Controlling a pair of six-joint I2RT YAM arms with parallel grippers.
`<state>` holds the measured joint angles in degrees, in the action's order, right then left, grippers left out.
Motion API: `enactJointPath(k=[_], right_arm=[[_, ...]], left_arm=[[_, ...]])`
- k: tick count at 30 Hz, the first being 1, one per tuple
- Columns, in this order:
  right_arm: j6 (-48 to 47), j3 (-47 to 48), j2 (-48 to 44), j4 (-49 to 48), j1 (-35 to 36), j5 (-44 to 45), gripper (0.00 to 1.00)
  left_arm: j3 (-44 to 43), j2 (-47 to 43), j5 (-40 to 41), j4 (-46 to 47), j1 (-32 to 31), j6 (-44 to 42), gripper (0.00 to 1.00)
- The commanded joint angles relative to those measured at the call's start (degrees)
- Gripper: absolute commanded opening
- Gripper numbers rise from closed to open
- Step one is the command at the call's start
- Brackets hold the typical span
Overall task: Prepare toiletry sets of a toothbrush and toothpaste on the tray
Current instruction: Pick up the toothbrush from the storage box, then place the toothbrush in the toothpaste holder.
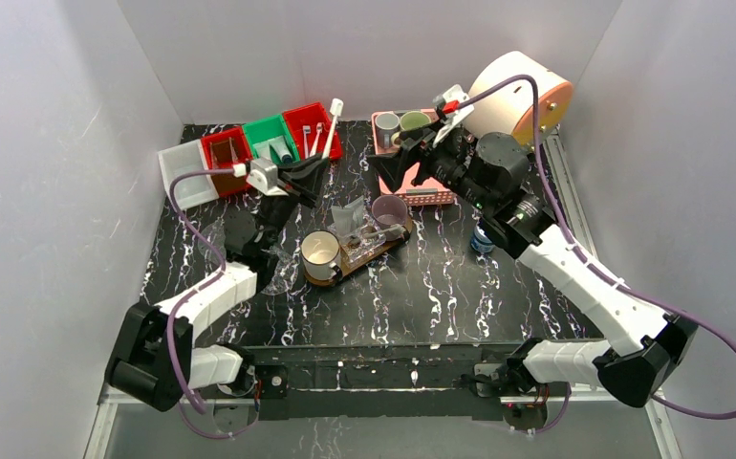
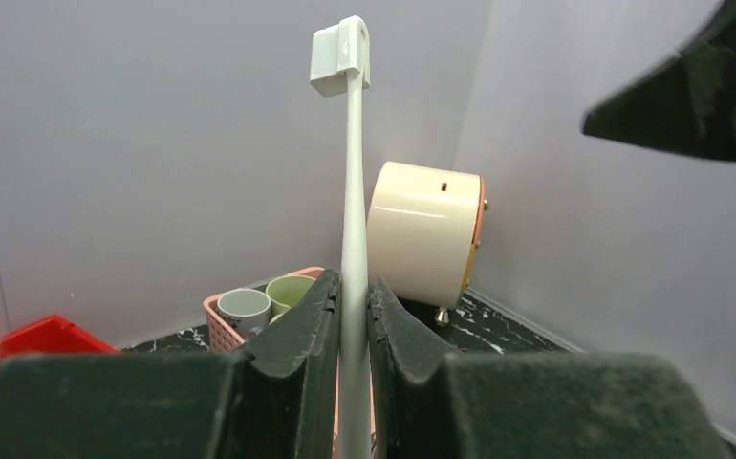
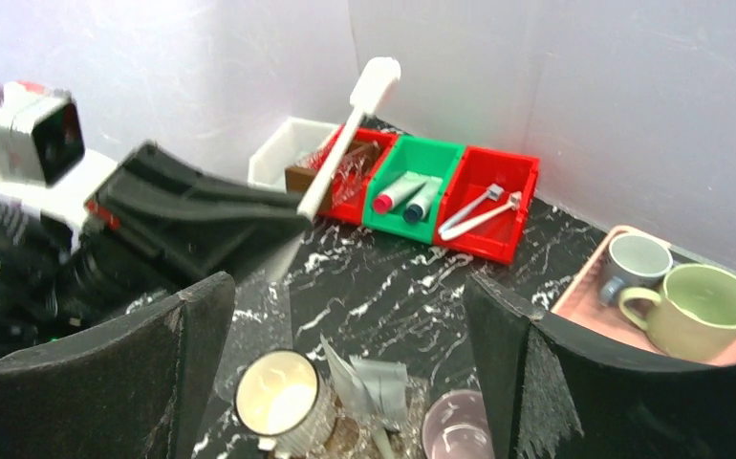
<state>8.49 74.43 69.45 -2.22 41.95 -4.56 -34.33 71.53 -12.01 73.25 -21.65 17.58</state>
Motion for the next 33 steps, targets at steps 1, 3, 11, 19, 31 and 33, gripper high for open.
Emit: enactJointPath(k=[1, 3, 11, 19, 31, 33], right_arm=[[5.21, 4.13, 1.95, -6.62, -0.29, -1.0, 0.96], [7.03, 5.22, 3.1, -7.94, -0.29, -0.5, 0.95], [12.04, 7.77, 7.01, -12.23, -0.3, 0.72, 0.84], [13.69, 8.11, 9.18, -14.25, -0.29, -0.09, 0.76], [14.27, 6.67, 9.44, -16.63, -0.26, -0.4, 0.43], [14.36, 6.56, 9.39, -16.64, -0.28, -1.06, 0.34]], left_arm=[[1.82, -3.81, 1.24, 1.99, -3.73, -13.13, 0.0], [2.42, -4.7, 1.31, 1.94, -4.89, -15.51, 0.0], [4.03, -6.12, 0.72, 1.72, -8.18, -24.02, 0.0], [4.58, -7.04, 0.44, 1.37, -10.19, -27.89, 0.0], [5.34, -8.08, 0.24, 1.12, -11.61, -30.61, 0.0], [5.49, -7.98, 0.49, 1.1, -11.74, -31.25, 0.0]])
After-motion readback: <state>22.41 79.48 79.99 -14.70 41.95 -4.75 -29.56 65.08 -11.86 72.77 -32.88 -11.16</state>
